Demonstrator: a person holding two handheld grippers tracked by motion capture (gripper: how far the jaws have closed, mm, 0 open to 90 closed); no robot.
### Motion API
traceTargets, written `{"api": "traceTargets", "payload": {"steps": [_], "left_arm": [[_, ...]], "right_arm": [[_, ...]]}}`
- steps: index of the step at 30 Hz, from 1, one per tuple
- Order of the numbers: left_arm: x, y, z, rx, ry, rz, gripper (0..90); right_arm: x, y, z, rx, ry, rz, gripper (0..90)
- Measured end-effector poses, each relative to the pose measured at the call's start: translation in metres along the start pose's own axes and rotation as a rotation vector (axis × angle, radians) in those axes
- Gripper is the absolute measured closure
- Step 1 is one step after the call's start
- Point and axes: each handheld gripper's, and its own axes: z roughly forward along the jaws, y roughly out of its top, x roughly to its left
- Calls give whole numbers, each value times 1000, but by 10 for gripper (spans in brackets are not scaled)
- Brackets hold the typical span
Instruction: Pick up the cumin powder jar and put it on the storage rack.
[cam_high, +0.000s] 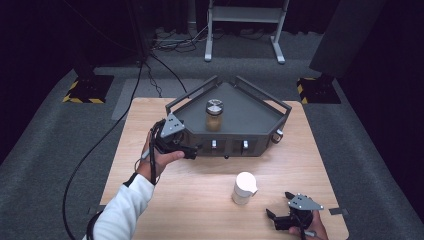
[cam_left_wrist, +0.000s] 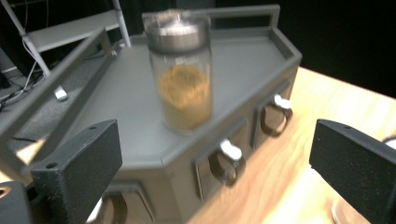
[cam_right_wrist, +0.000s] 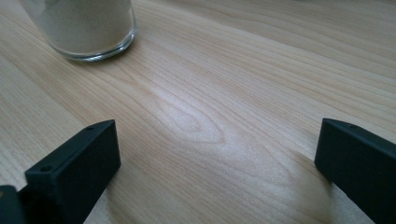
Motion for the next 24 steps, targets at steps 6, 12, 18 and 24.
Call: {"api": "traceTargets", "payload": {"steps": [6,12,18,24], "left_arm": [[-11,-25,-8,15,2,13,23],[-19,-50,-16,23,-20,1,23],[-28,-79,-27,15,-16,-26,23],[-36,-101,-31,45,-19,-36,23]], "right_arm": [[0,0,0,0,0,0,0],[0,0,0,0,0,0,0],[0,0,0,0,0,0,0],[0,0,0,0,0,0,0]]}}
